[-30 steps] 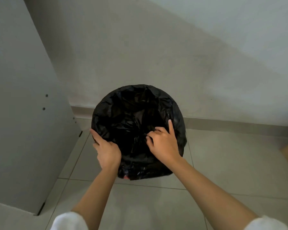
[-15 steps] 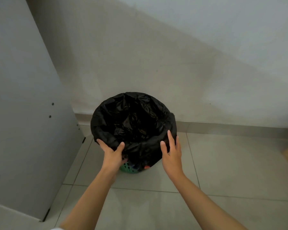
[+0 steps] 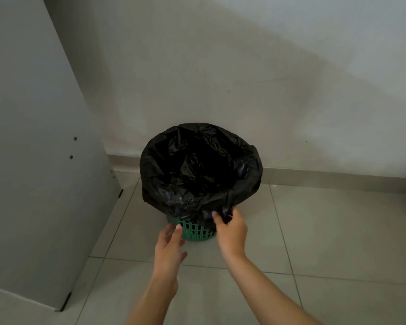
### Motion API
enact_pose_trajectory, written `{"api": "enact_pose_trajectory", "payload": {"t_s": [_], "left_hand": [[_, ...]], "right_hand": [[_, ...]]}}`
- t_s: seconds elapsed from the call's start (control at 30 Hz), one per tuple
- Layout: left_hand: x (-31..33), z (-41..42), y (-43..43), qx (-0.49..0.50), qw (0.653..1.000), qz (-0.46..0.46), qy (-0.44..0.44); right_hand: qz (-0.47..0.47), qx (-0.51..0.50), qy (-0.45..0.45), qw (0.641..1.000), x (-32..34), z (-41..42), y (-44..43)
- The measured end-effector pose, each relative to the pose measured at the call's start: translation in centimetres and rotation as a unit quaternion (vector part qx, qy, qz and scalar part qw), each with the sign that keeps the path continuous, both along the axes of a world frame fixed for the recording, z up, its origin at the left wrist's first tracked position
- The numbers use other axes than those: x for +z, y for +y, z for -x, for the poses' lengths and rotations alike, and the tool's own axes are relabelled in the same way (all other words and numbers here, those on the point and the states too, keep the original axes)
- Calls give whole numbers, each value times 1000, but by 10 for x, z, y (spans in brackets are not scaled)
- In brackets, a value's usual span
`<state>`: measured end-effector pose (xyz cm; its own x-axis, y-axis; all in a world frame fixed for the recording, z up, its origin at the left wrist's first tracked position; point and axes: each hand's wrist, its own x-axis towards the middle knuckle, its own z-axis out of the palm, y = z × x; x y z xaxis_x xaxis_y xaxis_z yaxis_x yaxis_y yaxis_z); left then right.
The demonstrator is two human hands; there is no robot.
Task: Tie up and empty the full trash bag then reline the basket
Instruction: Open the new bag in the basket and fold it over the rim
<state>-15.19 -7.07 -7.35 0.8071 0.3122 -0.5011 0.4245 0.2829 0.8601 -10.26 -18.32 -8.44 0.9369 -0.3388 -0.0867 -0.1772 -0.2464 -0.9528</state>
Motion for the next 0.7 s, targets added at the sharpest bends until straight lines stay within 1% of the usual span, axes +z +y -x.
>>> {"api": "enact_pose_trajectory", "payload": {"t_s": [0.07, 0.2, 0.3, 0.37, 0.47, 0.53, 0.6, 0.63, 0.7], "left_hand": [[1, -3, -2, 6, 1000, 17, 5], [5, -6, -10, 13, 998, 56, 2], [11, -9, -18, 10, 999, 26, -44], [17, -12, -22, -3, 997, 2, -79], [24, -19, -27, -36, 992, 26, -119], [21, -23, -31, -40, 992, 23, -121], [15, -29, -31, -22, 994, 13, -106], [13, -31, -30, -13, 995, 22, -96], [11, -34, -28, -6, 993, 75, -90]], "right_hand": [[-14, -17, -1, 1000, 3, -1, -3], [-146, -3, -13, 989, 5, 15, -18], [-234, 39, -7, 971, 4, 25, -26], [-261, 85, 15, 961, 5, 25, -29], [-289, 147, 71, 943, 5, 22, -33], [-324, 172, 101, 925, 6, 21, -35], [-345, 177, 127, 913, 7, 18, -36], [-357, 173, 139, 907, 8, 17, -37], [-406, 152, 165, 886, 9, 14, -38]]}}
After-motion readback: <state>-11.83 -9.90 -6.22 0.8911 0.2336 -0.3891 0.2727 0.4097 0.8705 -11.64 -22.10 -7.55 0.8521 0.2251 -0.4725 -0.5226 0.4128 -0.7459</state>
